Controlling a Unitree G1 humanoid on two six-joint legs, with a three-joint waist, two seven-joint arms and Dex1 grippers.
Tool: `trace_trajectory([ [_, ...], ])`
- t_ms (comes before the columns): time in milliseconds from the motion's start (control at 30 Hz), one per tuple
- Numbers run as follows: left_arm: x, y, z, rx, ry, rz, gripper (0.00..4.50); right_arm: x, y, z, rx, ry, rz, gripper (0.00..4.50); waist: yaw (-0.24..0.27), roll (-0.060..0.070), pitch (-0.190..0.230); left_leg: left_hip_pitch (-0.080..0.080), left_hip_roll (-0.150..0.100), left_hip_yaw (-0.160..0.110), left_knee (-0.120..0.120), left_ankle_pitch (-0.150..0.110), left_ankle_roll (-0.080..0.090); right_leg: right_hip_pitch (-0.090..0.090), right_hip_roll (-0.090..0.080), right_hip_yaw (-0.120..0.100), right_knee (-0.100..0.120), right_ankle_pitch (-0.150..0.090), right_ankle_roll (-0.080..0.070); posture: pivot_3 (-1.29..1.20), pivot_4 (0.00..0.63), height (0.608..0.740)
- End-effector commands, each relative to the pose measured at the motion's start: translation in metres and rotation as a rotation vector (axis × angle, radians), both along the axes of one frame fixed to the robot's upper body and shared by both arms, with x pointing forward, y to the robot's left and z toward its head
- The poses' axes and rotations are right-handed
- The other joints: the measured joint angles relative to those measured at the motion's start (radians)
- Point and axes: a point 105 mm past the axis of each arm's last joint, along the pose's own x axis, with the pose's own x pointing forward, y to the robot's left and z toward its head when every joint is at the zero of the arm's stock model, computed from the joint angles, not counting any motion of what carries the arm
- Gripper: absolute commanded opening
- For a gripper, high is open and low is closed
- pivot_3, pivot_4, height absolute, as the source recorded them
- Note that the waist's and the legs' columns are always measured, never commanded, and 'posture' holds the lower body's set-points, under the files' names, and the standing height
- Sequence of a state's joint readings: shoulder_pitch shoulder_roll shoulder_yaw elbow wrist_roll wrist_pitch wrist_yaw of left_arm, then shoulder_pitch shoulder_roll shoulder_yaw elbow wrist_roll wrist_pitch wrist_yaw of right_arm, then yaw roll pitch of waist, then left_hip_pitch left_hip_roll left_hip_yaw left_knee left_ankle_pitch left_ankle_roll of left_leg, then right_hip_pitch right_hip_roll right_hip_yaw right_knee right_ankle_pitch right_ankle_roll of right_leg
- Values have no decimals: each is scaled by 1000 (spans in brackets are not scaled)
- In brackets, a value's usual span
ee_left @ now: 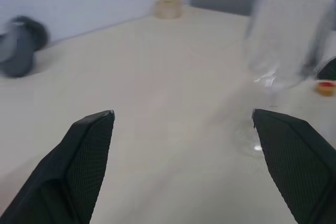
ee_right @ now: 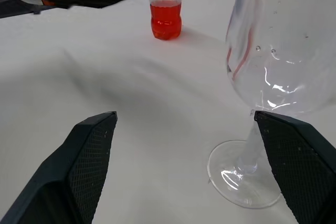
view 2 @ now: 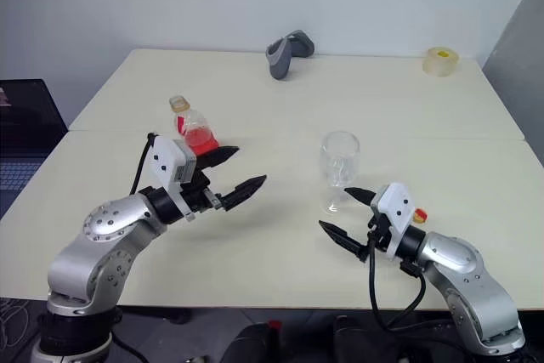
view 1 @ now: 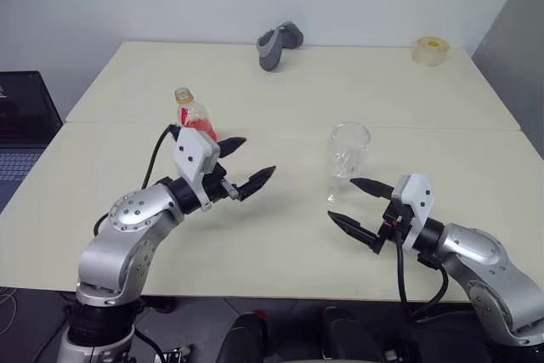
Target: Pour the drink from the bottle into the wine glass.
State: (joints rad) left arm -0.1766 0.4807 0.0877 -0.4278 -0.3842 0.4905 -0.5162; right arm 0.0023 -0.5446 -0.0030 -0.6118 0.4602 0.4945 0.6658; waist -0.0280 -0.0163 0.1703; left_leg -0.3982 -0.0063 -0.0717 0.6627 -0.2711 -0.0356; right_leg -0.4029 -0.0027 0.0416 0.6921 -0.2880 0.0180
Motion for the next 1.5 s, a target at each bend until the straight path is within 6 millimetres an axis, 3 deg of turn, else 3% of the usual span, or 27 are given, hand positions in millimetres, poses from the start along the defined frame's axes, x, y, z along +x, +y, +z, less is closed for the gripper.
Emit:
trace_trajectory([
  [33,12,30,-13,-4,-46,262,4500,-8,5,19,30,-60,33,4475,2,-1,0,0,0,0,0,0,0,0,0,0,0,0,0,0,150,740],
  [267,34,50,-28,-37,-58,456,4500,-15,11,29,39,-72,90,4475,8,-3,-1,0,-1,-1,1,0,0,1,-1,-1,-1,0,0,0,150,740],
  [700,77,84,-29,-53,-102,650,4500,-12,18,32,14,-97,115,4475,11,-5,-3,0,-1,-1,1,0,0,1,-1,-2,-1,0,0,0,150,740],
  [1400,134,81,-24,-128,-28,597,4500,-8,24,39,11,-134,125,4475,11,-6,-3,-1,-1,-2,1,0,0,1,-1,-4,-1,0,0,0,150,740],
  [1500,137,76,-23,-154,-26,573,3878,-8,24,39,12,-137,122,4500,11,-6,-3,-1,-1,-1,1,0,0,1,-1,-4,0,0,0,0,150,740],
])
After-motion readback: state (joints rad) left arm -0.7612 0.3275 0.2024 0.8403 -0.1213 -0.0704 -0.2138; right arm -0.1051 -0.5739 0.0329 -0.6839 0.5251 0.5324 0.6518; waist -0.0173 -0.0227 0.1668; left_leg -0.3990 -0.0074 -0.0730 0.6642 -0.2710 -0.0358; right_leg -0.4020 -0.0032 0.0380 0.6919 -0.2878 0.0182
